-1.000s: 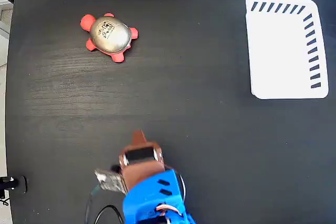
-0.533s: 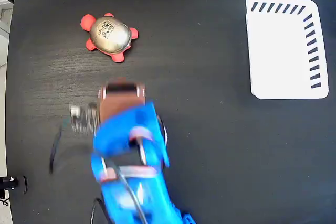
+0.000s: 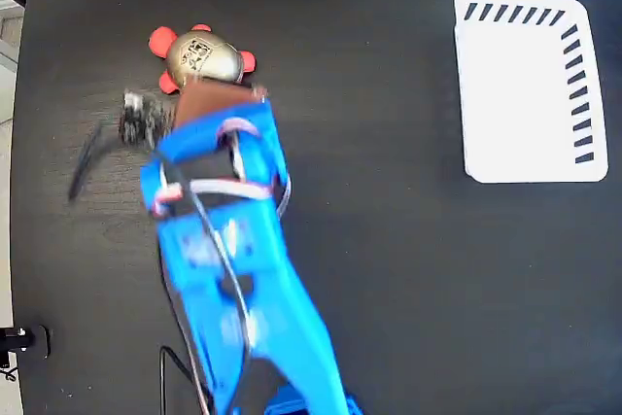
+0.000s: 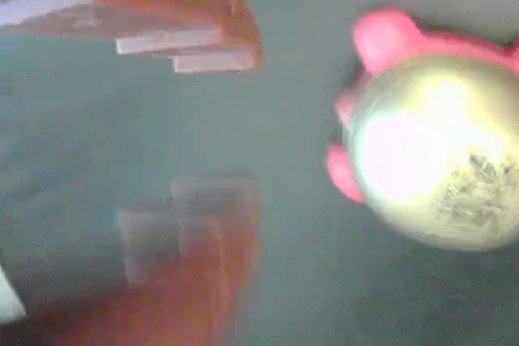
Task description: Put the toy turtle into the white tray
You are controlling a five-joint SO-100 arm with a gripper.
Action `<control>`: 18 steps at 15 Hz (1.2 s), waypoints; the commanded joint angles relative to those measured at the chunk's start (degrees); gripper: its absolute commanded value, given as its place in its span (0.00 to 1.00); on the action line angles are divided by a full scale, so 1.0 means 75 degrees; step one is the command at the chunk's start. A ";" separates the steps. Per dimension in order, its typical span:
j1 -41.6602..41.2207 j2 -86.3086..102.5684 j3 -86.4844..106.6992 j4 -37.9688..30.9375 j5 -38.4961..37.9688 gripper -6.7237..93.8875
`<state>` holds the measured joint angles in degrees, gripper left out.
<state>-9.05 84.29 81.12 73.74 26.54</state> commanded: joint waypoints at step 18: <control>-0.0480 -0.5215 -0.6375 0.2238 0.1547 0.68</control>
<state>-12.22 43.77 37.27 89.74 37.71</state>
